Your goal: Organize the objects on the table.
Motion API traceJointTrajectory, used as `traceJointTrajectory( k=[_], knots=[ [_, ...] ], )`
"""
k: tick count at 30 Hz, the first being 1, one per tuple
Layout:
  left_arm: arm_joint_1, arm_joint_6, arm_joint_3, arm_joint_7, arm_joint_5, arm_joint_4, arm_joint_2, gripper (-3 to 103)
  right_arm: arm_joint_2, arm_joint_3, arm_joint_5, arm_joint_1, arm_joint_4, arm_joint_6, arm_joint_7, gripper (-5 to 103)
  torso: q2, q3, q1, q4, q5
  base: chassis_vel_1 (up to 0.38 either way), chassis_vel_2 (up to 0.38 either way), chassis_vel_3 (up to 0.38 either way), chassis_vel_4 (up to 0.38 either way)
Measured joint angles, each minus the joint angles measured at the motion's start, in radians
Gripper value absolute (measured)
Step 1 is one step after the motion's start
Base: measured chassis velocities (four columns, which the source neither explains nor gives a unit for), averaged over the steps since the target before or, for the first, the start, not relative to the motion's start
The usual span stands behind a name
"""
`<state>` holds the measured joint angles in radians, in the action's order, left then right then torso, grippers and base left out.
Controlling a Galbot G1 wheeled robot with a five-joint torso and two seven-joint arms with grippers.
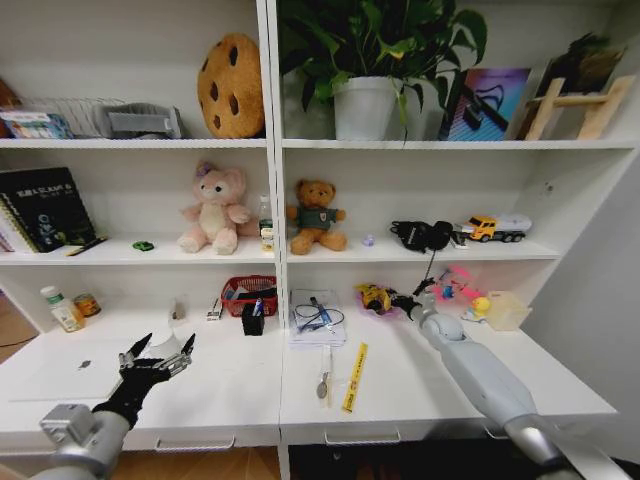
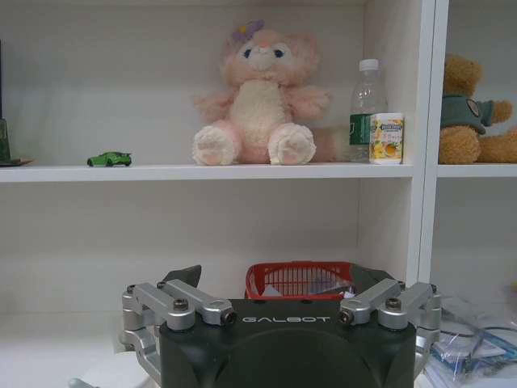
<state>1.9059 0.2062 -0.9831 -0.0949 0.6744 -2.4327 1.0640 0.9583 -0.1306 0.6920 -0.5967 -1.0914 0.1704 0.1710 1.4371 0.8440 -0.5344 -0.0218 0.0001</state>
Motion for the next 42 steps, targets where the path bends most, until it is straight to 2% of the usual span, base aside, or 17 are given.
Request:
traceJointTrajectory(
  k=[5,6,8,9,11,13,15,16,18,20,22,27,29,31,32,35,42],
  knots=[
    [0.000,0.000,0.000,0.000,0.000,0.000,0.000,100,-0.004,-0.041,-0.005,-0.040,-0.037,-0.003,0.000,30,0.000,0.000,0.000,0.0004,0.0000,0.000,0.000,0.000,0.000],
    [0.000,0.000,0.000,0.000,0.000,0.000,0.000,100,-0.004,-0.041,-0.005,-0.040,-0.037,-0.003,0.000,30,0.000,0.000,0.000,0.0004,0.0000,0.000,0.000,0.000,0.000],
    [0.000,0.000,0.000,0.000,0.000,0.000,0.000,100,-0.021,-0.147,0.015,-0.143,-0.177,0.044,-0.018,41,0.000,0.000,0.000,0.0007,-0.0003,0.000,0.000,0.000,0.000],
    [0.000,0.000,0.000,0.000,0.000,0.000,0.000,100,-0.021,-0.147,0.015,-0.143,-0.177,0.044,-0.018,41,0.000,0.000,0.000,0.0007,-0.0003,0.000,0.000,0.000,0.000],
    [0.000,0.000,0.000,0.000,0.000,0.000,0.000,100,-0.035,-0.219,0.059,-0.251,-0.287,0.100,-0.066,51,0.000,0.000,0.000,0.0001,-0.0004,0.000,0.000,0.000,0.000],
    [0.000,0.000,0.000,0.000,0.000,0.000,0.000,100,-0.044,-0.268,0.068,-0.330,-0.354,0.114,-0.100,51,0.000,0.000,0.000,-0.0006,0.0006,0.000,0.000,0.000,0.000],
    [0.000,0.000,0.000,0.000,0.000,0.000,0.000,100,-0.052,-0.347,0.053,-0.437,-0.454,0.107,-0.119,68,0.000,0.000,0.000,-0.0005,0.0000,0.000,0.000,0.000,0.000],
    [0.000,0.000,0.000,0.000,0.000,0.000,0.000,100,-0.052,-0.347,0.053,-0.437,-0.454,0.107,-0.119,68,0.000,0.000,0.000,-0.0005,0.0000,0.000,0.000,0.000,0.000],
    [0.000,0.000,0.000,0.000,0.000,0.000,0.000,100,-0.057,-0.419,0.065,-0.559,-0.581,0.080,-0.150,79,0.000,0.000,0.000,0.0005,-0.0002,0.000,0.000,0.000,0.000],
    [0.000,0.000,0.000,0.000,0.000,0.000,0.000,100,-0.058,-0.452,0.067,-0.628,-0.649,0.062,-0.170,79,0.000,0.000,0.000,0.0006,-0.0001,0.000,0.000,0.000,0.000],
    [0.000,0.000,0.000,0.000,0.000,0.000,0.000,100,-0.046,-0.534,0.080,-0.761,-0.783,0.063,-0.219,94,0.000,0.000,0.000,0.0004,-0.0005,0.000,0.000,0.000,0.000],
    [0.000,0.000,0.000,0.000,0.000,0.000,0.000,100,0.015,-0.640,0.082,-0.925,-0.954,0.096,-0.287,100,0.000,0.000,0.000,0.0001,-0.0002,0.000,0.000,0.000,0.000],
    [0.000,0.000,0.000,0.000,0.000,0.000,0.000,100,0.051,-0.672,0.060,-0.995,-1.009,0.073,-0.275,100,0.000,0.000,0.000,0.0005,-0.0003,0.000,0.000,0.000,0.000],
    [0.000,0.000,0.000,0.000,0.000,0.000,0.000,100,0.130,-0.716,-0.073,-1.111,-1.065,-0.041,-0.204,100,0.000,0.000,0.000,0.0000,-0.0004,0.000,0.000,0.000,0.000],
    [0.000,0.000,0.000,0.000,0.000,0.000,0.000,100,0.130,-0.716,-0.073,-1.111,-1.065,-0.041,-0.204,100,0.000,0.000,0.000,0.0000,-0.0004,0.000,0.000,0.000,0.000],
    [0.000,0.000,0.000,0.000,0.000,0.000,0.000,100,0.220,-0.759,-0.191,-1.218,-1.112,-0.185,-0.076,100,0.000,0.000,0.000,0.0000,-0.0005,0.000,0.000,0.000,0.000],
    [0.000,0.000,0.000,0.000,0.000,0.000,0.000,100,0.307,-0.724,-0.257,-1.306,-1.178,-0.260,-0.022,100,0.000,0.000,0.000,0.0005,-0.0003,0.000,0.000,0.000,0.000]
  ],
)
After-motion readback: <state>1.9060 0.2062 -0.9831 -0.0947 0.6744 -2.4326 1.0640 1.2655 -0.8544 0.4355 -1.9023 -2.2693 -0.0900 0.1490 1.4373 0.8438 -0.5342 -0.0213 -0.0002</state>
